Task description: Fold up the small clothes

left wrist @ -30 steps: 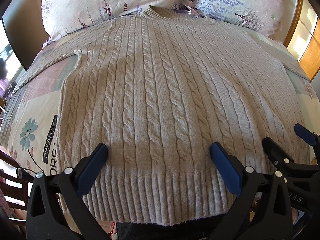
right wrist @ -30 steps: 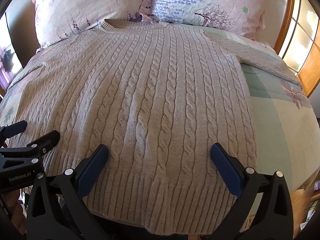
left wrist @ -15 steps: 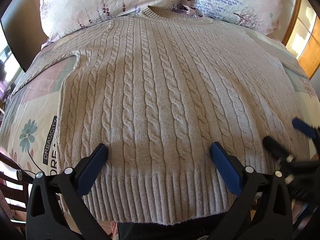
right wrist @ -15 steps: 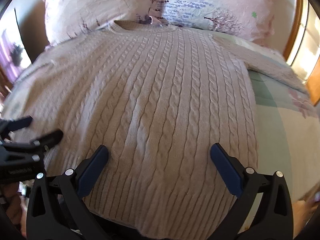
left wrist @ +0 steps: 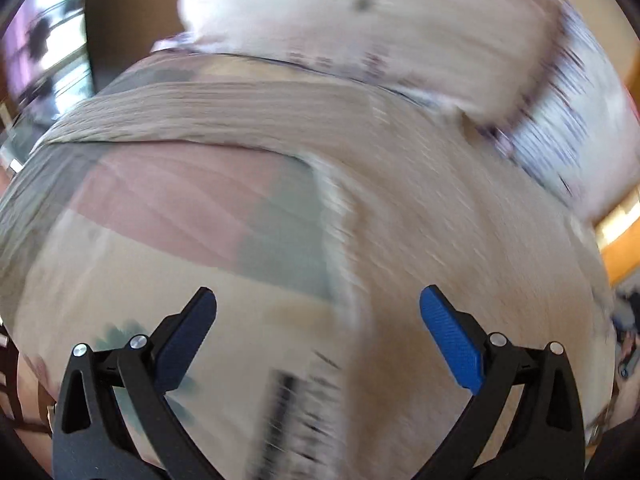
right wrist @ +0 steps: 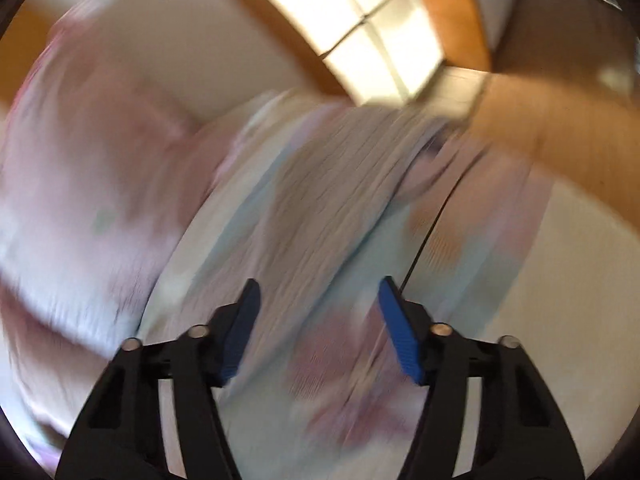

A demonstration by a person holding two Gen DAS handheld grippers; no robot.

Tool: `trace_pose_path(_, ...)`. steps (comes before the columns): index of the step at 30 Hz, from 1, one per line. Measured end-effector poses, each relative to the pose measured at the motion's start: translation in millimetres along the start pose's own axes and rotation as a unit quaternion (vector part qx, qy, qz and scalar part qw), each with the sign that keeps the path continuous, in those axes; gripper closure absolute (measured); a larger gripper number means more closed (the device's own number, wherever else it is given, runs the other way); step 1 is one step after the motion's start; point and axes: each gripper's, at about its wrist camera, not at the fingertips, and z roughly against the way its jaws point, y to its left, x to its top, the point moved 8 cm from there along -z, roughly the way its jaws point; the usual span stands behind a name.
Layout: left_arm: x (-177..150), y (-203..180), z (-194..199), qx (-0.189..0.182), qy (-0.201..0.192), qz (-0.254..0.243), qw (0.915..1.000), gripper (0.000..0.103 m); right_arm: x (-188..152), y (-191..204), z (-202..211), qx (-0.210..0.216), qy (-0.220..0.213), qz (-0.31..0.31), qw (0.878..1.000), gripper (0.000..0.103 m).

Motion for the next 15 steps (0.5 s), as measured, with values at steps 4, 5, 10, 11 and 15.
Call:
trace_pose_path(4,29,39,-1,0.010,-0.036,0.025,0.9990,0.002,32,-22,-15,0.006,-0.012,-0.062,0.998,0.061)
trace_pose_path(5,38,50,0,0.004,-0.050,0.034,0.9982,0.002,38,-26,-17,-0.003,-0.018,-0.067,0.998,0.069)
trace_pose_path(10,65,96,-1,-0.013,-0.060,0.112,0.9918,0.002,45,-21,-19,-0.040,-0.043,-0.053,0.997,0.096)
trace_pose_path(11,70,107,-1,-0.014,-0.061,0.128,0.9898,0.002,47,-4,-11,-0.041,-0.067,-0.027,0.997,0.096)
trace_pose_path(15,91,142,0,-0.022,-0.091,0.186,0.9781,0.015,-1,134,39,0.029,-0.141,0.161,0.976,0.096)
